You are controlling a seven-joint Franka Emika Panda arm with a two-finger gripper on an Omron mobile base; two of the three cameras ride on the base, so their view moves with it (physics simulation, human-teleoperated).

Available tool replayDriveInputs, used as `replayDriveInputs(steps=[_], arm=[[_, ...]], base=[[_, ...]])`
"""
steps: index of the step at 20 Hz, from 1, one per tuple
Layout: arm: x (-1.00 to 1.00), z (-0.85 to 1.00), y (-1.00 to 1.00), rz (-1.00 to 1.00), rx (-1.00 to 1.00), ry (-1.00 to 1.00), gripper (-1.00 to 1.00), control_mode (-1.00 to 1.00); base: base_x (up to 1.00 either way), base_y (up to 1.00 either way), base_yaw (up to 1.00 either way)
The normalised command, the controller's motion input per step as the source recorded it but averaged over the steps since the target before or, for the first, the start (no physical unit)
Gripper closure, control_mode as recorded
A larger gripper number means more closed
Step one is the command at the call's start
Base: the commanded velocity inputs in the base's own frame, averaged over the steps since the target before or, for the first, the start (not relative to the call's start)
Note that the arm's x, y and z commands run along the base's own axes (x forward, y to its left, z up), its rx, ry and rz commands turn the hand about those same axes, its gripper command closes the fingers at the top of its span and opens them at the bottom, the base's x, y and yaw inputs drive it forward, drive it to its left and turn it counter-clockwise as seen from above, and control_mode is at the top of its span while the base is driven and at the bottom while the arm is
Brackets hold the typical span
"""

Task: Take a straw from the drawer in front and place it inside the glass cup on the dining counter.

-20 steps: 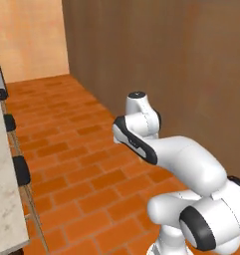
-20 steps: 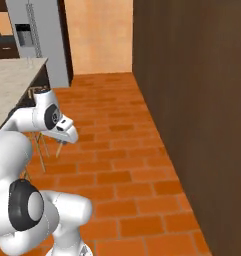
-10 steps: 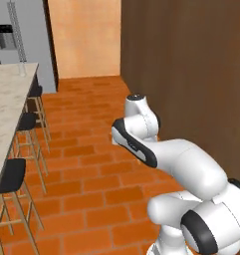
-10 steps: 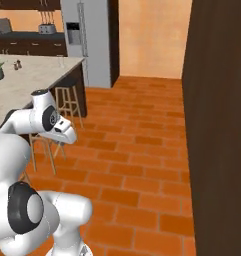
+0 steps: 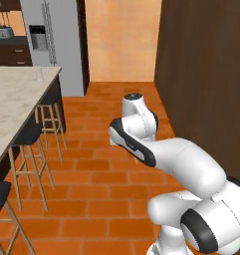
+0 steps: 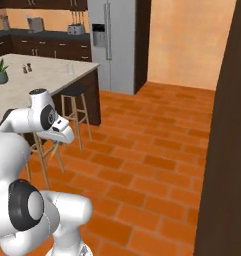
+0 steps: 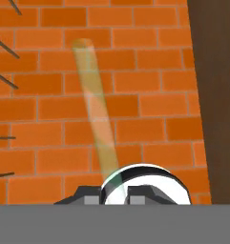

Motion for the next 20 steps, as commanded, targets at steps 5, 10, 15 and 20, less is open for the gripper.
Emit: replayDriveInputs(steps=[5,10,15,20], arm=[[0.00,0.00,0.00,0.00,0.00,0.00,1.00,1.00],[0.00,0.00,0.00,0.00,0.00,0.00,1.00,1.00],[0.00,0.00,0.00,0.00,0.00,0.00,1.00,1.00],[0.00,0.00,0.00,0.00,0.00,0.00,1.00,1.00]], base=[[1.00,-0.64,0.35],[1.00,-0.57,0.42],[1.00,-0.60,0.45],[0.93,-0.67,0.48]])
